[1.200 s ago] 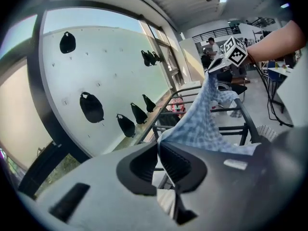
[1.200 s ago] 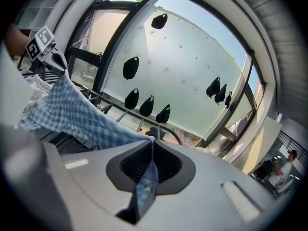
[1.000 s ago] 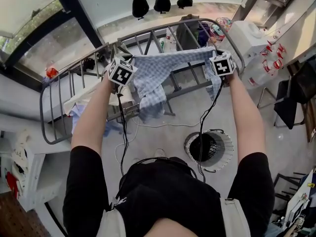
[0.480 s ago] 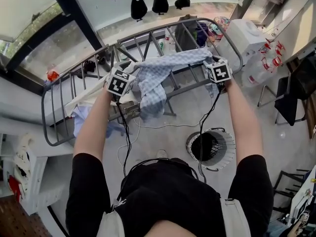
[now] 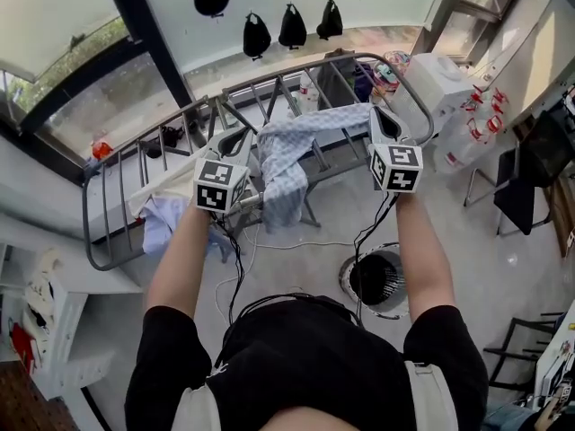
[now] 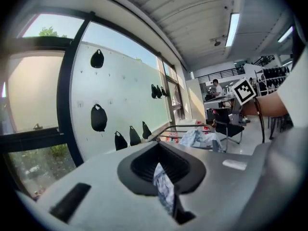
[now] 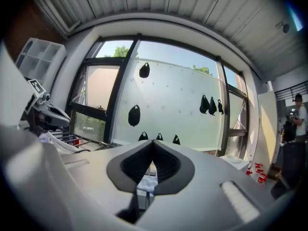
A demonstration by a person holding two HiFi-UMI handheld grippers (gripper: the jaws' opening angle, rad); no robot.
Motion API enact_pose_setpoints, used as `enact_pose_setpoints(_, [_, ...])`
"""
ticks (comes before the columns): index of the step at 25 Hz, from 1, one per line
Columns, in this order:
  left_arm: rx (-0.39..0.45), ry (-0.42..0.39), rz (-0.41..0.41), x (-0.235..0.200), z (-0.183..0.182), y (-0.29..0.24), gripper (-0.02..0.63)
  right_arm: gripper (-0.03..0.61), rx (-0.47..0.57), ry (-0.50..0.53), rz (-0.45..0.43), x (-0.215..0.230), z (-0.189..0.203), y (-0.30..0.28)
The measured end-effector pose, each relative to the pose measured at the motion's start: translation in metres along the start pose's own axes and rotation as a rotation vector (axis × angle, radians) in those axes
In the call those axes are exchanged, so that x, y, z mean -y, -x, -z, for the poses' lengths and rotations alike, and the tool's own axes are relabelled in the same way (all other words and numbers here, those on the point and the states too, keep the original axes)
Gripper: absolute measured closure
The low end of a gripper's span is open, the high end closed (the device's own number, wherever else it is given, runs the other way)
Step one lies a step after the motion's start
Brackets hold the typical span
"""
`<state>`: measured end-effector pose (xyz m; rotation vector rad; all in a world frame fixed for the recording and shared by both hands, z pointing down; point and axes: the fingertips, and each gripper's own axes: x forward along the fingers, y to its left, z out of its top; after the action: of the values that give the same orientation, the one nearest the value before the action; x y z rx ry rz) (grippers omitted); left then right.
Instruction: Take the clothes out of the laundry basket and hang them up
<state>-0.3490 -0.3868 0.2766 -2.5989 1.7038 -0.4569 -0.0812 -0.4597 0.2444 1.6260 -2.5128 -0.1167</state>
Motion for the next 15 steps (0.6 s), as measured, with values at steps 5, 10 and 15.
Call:
enact_pose_setpoints(5, [0.108,0.032,-0.077,0.004,-0.022,0.062,0.609,0.565,0.098,-0.051,-0.031,-0.062,-0.034,0.042])
enact_pose_setpoints(10, [0.134,0.109,-0.211,-0.011,-0.013,0.129,0.609,0.565,0.12,-0.092,-0.114,-0.133,-0.042,0.072])
enact_pose_setpoints(15, [0.097,0.15,-0.312,-0.036,0.02,0.187,0.609,0.565,0.141,-0.111,-0.213,-0.201,-0.051,0.08])
